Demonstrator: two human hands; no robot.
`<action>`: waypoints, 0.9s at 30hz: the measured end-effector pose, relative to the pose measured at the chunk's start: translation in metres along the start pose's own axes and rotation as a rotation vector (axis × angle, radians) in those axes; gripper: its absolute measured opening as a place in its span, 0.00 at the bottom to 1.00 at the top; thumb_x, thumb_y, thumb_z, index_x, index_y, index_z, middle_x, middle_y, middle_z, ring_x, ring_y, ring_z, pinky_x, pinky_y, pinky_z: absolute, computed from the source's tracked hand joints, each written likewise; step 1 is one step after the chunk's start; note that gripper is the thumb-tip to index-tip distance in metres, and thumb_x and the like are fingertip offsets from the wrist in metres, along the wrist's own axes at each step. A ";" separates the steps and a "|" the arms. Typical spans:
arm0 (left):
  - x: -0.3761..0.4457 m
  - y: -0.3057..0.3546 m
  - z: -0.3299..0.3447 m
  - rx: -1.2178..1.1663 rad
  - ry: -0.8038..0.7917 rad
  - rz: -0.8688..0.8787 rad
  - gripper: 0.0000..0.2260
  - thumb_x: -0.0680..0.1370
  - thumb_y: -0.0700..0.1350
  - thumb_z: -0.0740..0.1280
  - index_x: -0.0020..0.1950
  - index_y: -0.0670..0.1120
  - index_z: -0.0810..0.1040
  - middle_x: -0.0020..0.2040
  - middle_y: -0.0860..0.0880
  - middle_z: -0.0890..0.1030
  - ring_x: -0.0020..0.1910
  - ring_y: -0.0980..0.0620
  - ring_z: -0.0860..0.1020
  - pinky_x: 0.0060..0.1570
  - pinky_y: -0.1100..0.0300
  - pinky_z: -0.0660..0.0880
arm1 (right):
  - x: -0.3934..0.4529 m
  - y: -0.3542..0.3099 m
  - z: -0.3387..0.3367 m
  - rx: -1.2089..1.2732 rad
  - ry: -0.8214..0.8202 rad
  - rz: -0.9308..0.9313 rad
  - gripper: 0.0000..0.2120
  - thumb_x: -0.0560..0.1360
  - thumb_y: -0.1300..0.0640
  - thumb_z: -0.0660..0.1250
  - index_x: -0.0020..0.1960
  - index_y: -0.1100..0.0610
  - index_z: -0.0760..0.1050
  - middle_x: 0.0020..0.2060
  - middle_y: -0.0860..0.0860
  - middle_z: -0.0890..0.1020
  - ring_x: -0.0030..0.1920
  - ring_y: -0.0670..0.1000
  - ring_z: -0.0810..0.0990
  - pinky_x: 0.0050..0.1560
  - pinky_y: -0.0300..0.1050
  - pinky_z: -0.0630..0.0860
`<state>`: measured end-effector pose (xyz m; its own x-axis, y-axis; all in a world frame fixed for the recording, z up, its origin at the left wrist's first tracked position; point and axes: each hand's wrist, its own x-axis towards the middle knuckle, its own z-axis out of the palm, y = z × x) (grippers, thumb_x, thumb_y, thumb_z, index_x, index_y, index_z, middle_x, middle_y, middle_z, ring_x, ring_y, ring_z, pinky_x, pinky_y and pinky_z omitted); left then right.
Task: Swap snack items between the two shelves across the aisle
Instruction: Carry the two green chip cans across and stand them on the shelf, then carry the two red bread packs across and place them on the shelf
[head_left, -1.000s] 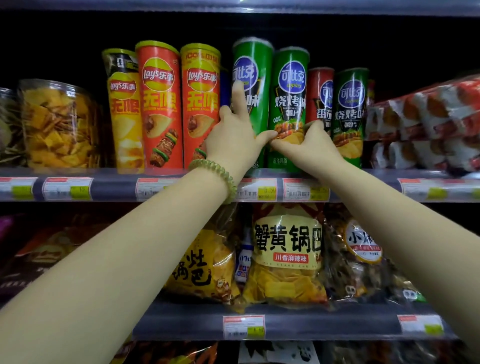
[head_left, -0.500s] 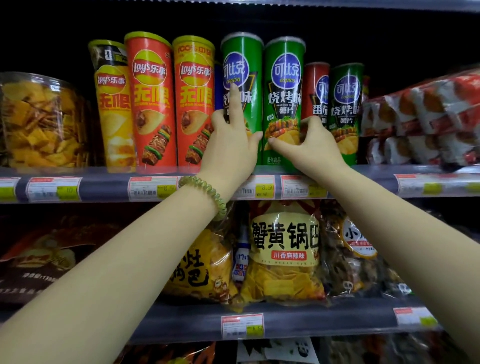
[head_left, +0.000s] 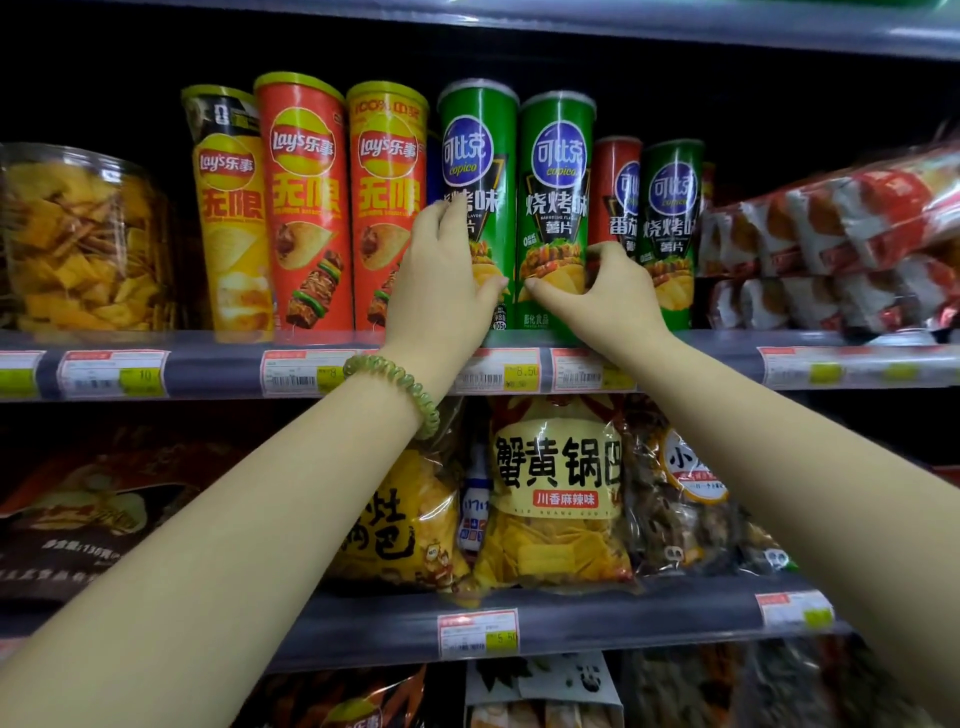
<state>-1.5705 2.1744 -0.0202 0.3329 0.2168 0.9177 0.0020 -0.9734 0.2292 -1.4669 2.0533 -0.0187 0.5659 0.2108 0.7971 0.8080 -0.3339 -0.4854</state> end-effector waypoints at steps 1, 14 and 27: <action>-0.003 -0.001 0.000 -0.004 0.017 0.012 0.33 0.77 0.46 0.70 0.78 0.41 0.58 0.77 0.45 0.62 0.75 0.48 0.63 0.69 0.65 0.57 | -0.001 -0.001 0.000 -0.003 0.007 -0.005 0.36 0.70 0.41 0.72 0.69 0.62 0.67 0.62 0.57 0.77 0.63 0.56 0.74 0.57 0.43 0.69; -0.024 0.037 0.010 -0.142 0.131 0.107 0.23 0.77 0.47 0.67 0.71 0.43 0.70 0.69 0.44 0.73 0.74 0.43 0.64 0.76 0.51 0.57 | -0.034 0.012 -0.067 0.096 0.250 -0.105 0.22 0.73 0.50 0.72 0.61 0.61 0.74 0.48 0.51 0.80 0.46 0.45 0.78 0.50 0.32 0.75; -0.010 0.155 0.087 -0.543 -0.062 0.242 0.25 0.77 0.49 0.69 0.72 0.43 0.69 0.67 0.45 0.73 0.68 0.50 0.71 0.59 0.76 0.57 | -0.069 0.071 -0.197 -0.132 0.374 0.057 0.20 0.72 0.47 0.72 0.58 0.58 0.75 0.49 0.51 0.82 0.50 0.49 0.81 0.52 0.42 0.77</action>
<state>-1.4918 2.0146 -0.0217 0.3185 -0.0274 0.9475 -0.5574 -0.8139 0.1639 -1.4807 1.8336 -0.0373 0.4906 -0.1528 0.8579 0.7353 -0.4558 -0.5017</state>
